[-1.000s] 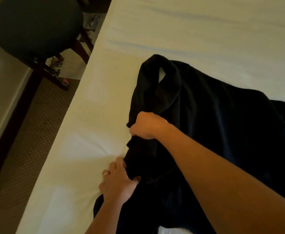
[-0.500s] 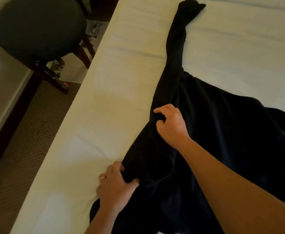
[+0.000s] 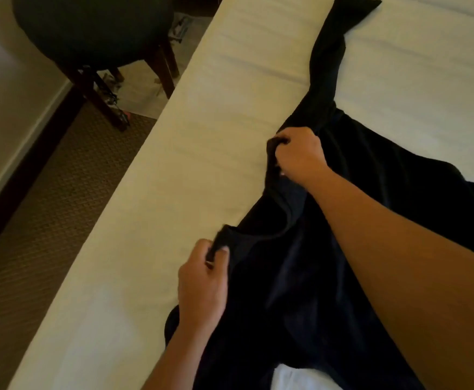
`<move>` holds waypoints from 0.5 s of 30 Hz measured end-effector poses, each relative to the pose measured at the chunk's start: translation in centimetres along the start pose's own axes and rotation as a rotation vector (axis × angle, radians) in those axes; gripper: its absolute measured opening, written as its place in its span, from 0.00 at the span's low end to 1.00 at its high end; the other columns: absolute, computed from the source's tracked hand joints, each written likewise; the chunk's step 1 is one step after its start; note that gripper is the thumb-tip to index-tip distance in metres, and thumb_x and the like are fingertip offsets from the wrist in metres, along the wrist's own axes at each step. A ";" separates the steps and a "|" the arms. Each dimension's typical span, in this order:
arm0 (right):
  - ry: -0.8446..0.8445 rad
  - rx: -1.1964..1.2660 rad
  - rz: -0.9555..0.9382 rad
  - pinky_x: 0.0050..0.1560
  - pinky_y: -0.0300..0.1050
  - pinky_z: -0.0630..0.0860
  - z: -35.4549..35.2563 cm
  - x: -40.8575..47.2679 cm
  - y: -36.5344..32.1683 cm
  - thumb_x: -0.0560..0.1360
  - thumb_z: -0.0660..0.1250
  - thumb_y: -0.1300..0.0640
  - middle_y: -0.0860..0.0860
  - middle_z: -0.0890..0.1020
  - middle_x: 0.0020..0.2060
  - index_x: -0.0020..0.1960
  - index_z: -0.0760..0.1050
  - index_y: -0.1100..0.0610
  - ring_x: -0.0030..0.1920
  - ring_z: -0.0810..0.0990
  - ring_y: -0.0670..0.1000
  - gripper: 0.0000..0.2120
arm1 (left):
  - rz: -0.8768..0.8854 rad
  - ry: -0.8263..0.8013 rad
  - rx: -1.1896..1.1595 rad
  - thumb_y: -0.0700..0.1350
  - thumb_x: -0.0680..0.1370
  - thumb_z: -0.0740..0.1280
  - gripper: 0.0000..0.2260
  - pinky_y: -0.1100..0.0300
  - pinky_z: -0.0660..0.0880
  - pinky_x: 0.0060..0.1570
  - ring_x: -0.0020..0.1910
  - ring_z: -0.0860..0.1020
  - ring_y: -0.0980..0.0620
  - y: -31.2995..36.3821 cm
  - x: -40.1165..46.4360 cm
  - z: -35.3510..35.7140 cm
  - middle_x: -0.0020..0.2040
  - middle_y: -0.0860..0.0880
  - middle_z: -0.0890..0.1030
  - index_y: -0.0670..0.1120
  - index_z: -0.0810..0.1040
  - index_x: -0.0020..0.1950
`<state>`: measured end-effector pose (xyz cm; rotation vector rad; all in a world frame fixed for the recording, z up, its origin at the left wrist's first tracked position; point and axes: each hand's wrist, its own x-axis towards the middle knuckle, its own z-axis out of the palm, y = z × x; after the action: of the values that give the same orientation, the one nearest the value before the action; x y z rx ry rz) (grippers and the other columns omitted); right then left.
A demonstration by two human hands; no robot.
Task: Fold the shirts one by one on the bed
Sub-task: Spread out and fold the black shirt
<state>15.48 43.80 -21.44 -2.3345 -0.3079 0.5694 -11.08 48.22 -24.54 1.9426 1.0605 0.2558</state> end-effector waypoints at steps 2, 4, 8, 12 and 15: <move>-0.008 0.438 -0.027 0.63 0.49 0.79 0.7 0.6 -2.3 0.79 0.62 0.65 0.54 0.82 0.59 0.69 0.75 0.55 0.59 0.81 0.54 0.20 | -0.375 0.235 -0.373 0.47 0.81 0.68 0.08 0.50 0.78 0.44 0.42 0.80 0.51 -0.4 2.9 -2.1 0.40 0.47 0.80 0.46 0.78 0.43; -0.114 0.701 -0.031 0.68 0.40 0.69 1.6 -0.1 -3.4 0.82 0.63 0.65 0.56 0.69 0.75 0.81 0.57 0.53 0.74 0.69 0.53 0.31 | -0.612 0.292 -0.633 0.52 0.79 0.68 0.09 0.44 0.78 0.58 0.53 0.82 0.46 -1.5 5.3 -4.2 0.51 0.46 0.84 0.49 0.82 0.52; -0.077 0.572 -0.004 0.71 0.42 0.66 3.8 -4.3 0.2 0.82 0.65 0.60 0.52 0.66 0.77 0.81 0.57 0.53 0.75 0.66 0.50 0.31 | -0.607 -0.035 -0.470 0.64 0.72 0.74 0.20 0.44 0.79 0.57 0.51 0.83 0.45 -2.3 4.7 -5.4 0.51 0.47 0.85 0.49 0.83 0.53; 0.050 0.115 -0.040 0.71 0.53 0.70 5.9 -11.5 6.4 0.80 0.67 0.57 0.51 0.75 0.70 0.73 0.72 0.54 0.69 0.73 0.51 0.22 | -0.529 -0.208 -0.229 0.48 0.79 0.73 0.09 0.48 0.78 0.43 0.43 0.82 0.42 -3.3 2.7 -5.5 0.44 0.43 0.84 0.41 0.82 0.49; 0.142 -0.148 -0.203 0.67 0.54 0.69 7.1 -18.4 9.6 0.77 0.66 0.51 0.50 0.75 0.69 0.68 0.76 0.54 0.68 0.71 0.52 0.20 | -0.556 0.012 -0.338 0.50 0.81 0.69 0.19 0.56 0.68 0.35 0.38 0.75 0.43 -4.1 1.5 -6.2 0.35 0.42 0.75 0.33 0.78 0.43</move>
<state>-3.45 34.20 -26.95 -2.4326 -0.5284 0.2895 -15.90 54.11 -24.38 1.2908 1.4156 0.1234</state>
